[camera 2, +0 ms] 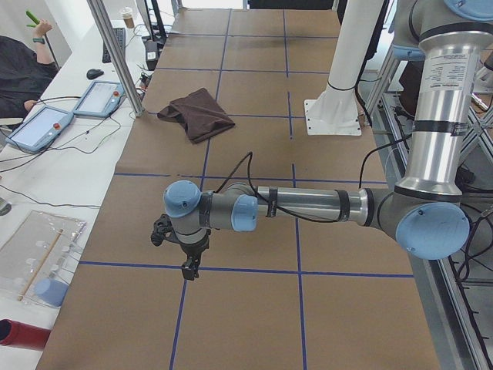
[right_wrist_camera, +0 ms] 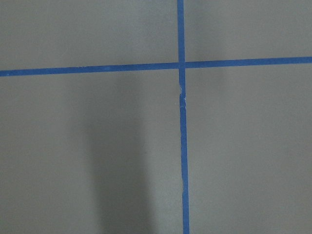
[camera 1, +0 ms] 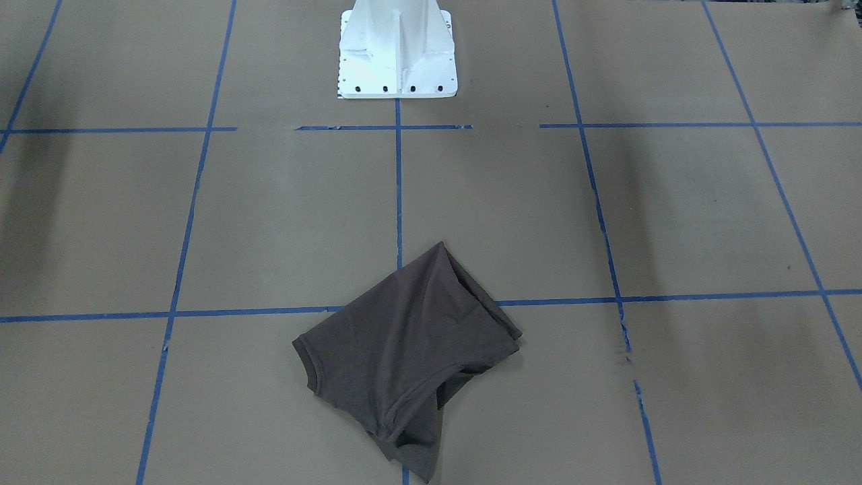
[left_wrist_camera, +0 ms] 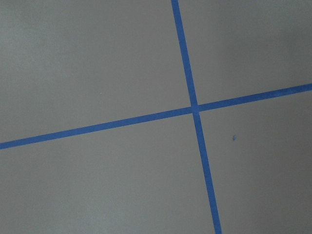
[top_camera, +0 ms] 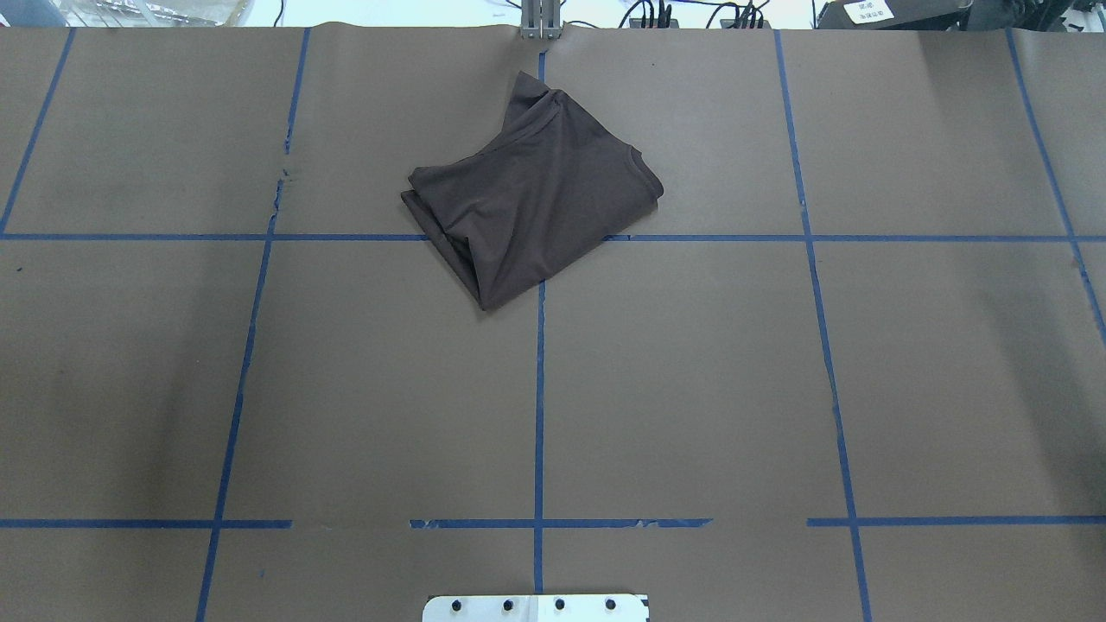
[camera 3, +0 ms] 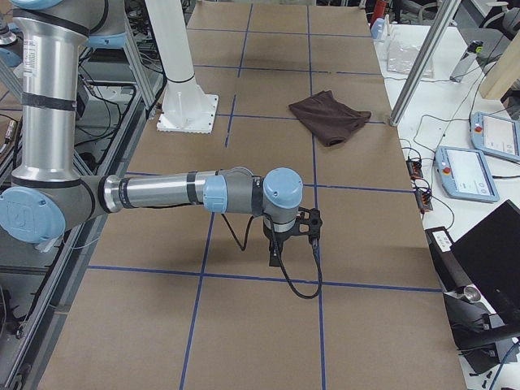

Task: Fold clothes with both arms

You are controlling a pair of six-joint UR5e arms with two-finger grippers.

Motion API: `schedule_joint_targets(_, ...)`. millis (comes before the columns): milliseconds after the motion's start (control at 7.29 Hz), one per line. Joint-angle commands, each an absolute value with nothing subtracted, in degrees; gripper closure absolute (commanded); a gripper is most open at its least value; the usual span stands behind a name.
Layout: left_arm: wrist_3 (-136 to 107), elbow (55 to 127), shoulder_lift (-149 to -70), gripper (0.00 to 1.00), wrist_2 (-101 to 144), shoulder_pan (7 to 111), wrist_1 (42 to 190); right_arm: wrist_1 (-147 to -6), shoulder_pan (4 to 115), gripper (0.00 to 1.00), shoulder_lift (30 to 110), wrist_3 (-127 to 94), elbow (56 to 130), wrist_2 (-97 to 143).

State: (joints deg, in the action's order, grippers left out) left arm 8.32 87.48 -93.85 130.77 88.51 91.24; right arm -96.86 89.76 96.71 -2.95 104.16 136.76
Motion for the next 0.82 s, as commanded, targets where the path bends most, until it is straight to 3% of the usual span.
schedule_joint_targets(0, 8.35, 87.45, -93.87, 0.00, 130.78, 88.51, 91.49, -96.86, 89.65, 0.00, 95.98, -2.81, 103.98, 136.67)
schedule_joint_targets(686, 8.35, 87.54, -93.87, 0.00, 130.69, 88.51, 91.67, -96.68, 89.56, 0.00, 95.98, -2.55, 101.69, 134.39)
